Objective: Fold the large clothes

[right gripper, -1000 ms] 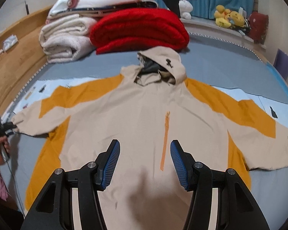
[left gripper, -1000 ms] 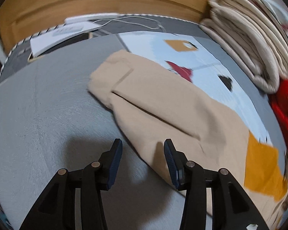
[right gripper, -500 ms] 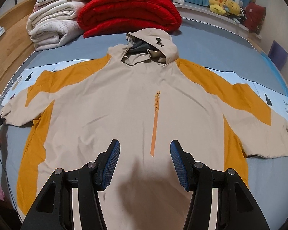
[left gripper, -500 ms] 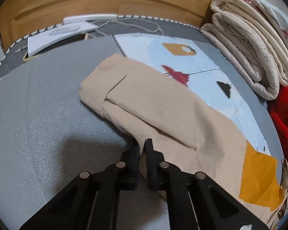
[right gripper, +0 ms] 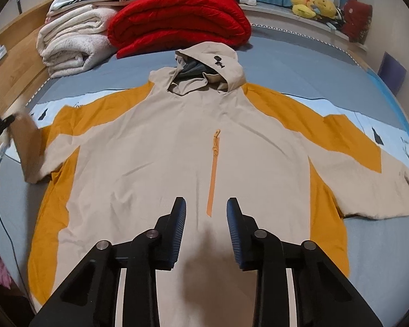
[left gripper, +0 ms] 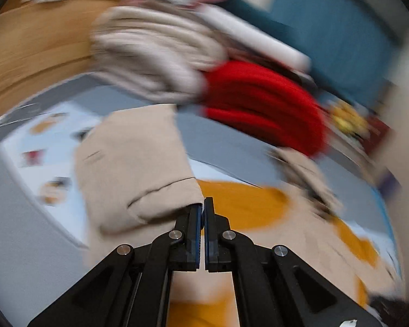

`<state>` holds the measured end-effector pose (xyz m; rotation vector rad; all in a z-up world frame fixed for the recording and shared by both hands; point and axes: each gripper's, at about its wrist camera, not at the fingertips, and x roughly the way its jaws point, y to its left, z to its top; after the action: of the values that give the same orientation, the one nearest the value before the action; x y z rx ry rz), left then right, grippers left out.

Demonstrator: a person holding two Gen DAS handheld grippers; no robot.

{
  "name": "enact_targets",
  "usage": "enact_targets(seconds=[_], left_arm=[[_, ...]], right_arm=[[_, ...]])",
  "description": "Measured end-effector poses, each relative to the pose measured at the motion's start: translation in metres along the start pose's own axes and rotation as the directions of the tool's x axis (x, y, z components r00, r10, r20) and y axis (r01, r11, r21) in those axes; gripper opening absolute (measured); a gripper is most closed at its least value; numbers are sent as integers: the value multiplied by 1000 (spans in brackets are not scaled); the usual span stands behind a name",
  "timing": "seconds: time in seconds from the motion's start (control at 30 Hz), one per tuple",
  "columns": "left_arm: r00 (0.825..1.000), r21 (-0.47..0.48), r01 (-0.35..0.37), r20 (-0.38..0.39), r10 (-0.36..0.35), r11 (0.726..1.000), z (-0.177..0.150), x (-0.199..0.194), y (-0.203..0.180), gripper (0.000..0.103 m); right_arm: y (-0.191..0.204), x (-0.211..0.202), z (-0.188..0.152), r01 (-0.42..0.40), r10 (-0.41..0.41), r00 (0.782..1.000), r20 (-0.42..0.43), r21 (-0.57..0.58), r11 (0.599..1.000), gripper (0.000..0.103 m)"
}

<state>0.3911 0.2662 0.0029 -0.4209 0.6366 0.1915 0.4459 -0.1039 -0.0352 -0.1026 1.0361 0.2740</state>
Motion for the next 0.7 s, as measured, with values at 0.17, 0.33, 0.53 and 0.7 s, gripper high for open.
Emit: enact_targets(seconds=[0.17,0.33,0.53,0.7], left_arm=[[965,117,225,-166,-204,967,-51,11,-116,0],[903,58,290,-347,-253,955,-78,27,-148,2],[954,-57,134,-262,-144,989,-39,-30,-105,19],[953,-70,94,-283,-110,993,-58,-31,-76,19]], right_arm=[[-14,-12,-6,-4,4,1000,7,62,998,32],[-26,-25,-18,-20,19,1000,8,125,992,33],[-37,-43,-21,-51,45,998,39,177,983,33],[-29,-50,-18,-75,63,994,84,156,985,21]])
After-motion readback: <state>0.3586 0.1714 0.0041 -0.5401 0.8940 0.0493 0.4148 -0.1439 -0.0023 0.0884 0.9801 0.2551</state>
